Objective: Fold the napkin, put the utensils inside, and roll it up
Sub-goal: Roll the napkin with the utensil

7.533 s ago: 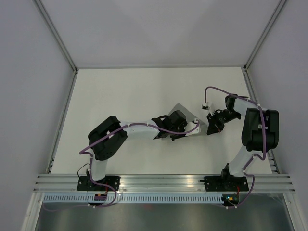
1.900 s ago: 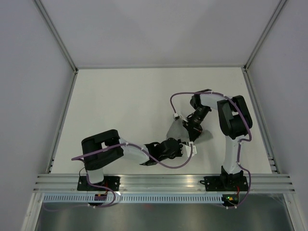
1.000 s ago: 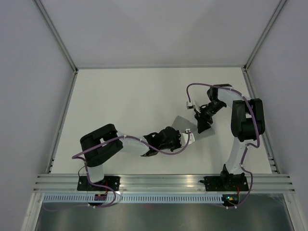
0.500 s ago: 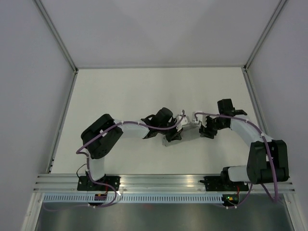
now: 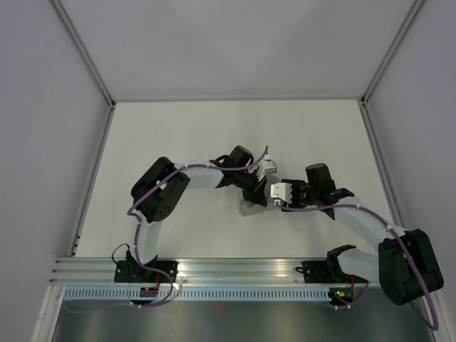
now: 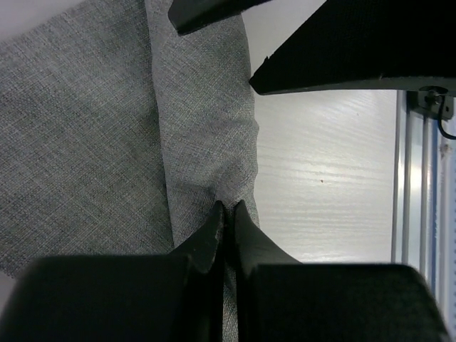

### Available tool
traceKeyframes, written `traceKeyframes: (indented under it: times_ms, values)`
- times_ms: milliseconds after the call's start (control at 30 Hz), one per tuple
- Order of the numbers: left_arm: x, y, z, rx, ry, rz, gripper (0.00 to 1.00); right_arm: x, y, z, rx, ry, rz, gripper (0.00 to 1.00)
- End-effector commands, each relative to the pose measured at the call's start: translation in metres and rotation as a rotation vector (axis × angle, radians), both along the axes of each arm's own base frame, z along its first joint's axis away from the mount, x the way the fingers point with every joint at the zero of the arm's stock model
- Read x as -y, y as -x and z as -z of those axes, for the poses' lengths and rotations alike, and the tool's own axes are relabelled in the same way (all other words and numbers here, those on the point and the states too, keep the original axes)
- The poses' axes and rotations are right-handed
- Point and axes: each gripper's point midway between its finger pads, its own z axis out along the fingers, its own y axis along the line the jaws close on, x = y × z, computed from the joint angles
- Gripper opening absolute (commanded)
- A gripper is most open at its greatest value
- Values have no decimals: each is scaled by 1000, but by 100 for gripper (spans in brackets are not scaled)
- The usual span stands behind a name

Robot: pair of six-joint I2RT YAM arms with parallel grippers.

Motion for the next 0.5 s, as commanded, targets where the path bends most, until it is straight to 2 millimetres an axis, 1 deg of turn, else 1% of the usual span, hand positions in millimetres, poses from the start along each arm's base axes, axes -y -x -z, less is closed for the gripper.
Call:
traceKeyframes:
  times_ms: [0, 167, 300, 333, 367, 467]
  values:
    - [-44, 38, 51, -284, -219, -12, 2, -8, -3, -1, 42, 6, -35, 63]
    - [-47, 36, 55, -335, -234, -20, 2, -10, 6, 5, 34, 24, -60, 63]
    - [-47, 30, 59, -356, -244, -36, 2, -13, 10, 2, 3, 25, -73, 63]
    - [-47, 28, 59, -356, -246, -40, 2, -12, 15, 4, -21, 32, -78, 63]
    - [-46, 27, 58, -359, -245, -44, 2, -15, 15, 0, -22, 23, -86, 63]
    - [-47, 23, 59, -365, -253, -54, 2, -15, 22, -1, -48, 19, -98, 62]
